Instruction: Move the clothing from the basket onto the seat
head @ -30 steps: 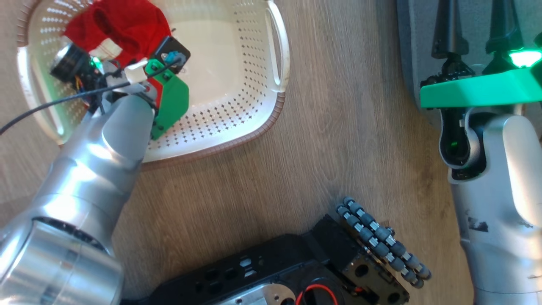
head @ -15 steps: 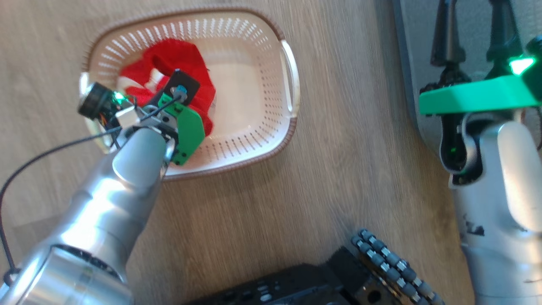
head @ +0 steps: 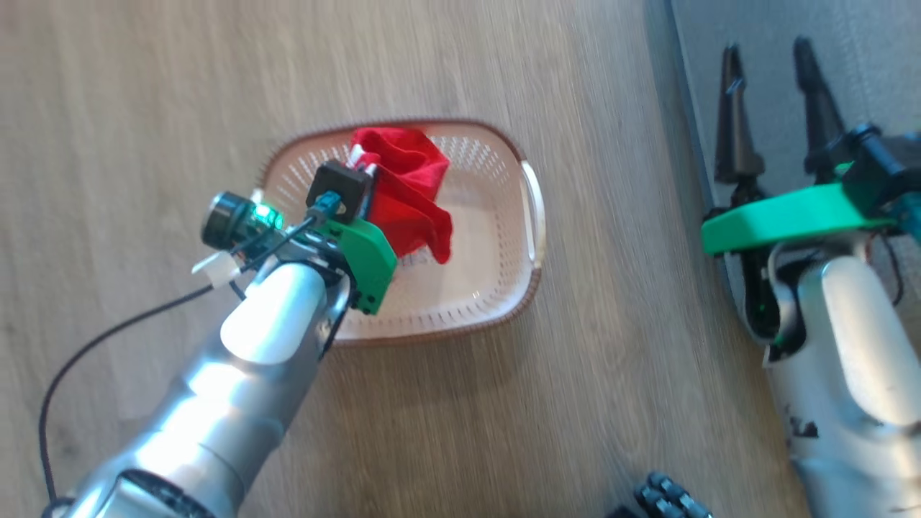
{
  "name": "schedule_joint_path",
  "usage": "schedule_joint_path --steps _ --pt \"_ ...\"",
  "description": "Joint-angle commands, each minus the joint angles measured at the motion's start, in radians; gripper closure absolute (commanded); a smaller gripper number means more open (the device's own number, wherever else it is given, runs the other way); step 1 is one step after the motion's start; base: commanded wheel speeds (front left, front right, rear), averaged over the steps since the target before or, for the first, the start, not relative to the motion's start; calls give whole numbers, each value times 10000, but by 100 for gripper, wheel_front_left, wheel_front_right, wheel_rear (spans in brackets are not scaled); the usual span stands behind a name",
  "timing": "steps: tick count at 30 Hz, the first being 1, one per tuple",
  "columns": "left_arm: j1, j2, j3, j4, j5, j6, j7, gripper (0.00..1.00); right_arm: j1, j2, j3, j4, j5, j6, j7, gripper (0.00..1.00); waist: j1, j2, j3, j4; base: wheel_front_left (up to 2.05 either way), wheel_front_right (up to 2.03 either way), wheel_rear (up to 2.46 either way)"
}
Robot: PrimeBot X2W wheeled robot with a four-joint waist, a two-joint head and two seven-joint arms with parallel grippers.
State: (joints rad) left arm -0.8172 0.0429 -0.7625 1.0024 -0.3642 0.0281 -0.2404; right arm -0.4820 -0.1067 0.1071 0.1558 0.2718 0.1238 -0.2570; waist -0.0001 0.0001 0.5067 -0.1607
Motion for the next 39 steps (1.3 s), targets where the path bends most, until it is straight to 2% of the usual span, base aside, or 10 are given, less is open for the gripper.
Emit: schedule_joint_path --steps 1,8,24,39 --pt "39 75 171 -301 -111 80 -140 100 241 -145 204 -229 -112 69 -48 0 1 -1 -602 310 0 0 0" --pt "522 75 500 -1829 -595 167 -209 100 801 -311 366 175 -202 69 -48 0 1 -1 -1750 605 0 0 0" --pt "1690 74 1802 -4944 -14 -163 -213 100 2248 -110 577 693 -380 69 -48 0 1 -1 -3983 999 0 0 0" --pt "1433 235 2165 -6951 301 -265 -184 100 2981 105 648 805 -412 69 -48 0 1 -1 -4671 838 0 0 0"
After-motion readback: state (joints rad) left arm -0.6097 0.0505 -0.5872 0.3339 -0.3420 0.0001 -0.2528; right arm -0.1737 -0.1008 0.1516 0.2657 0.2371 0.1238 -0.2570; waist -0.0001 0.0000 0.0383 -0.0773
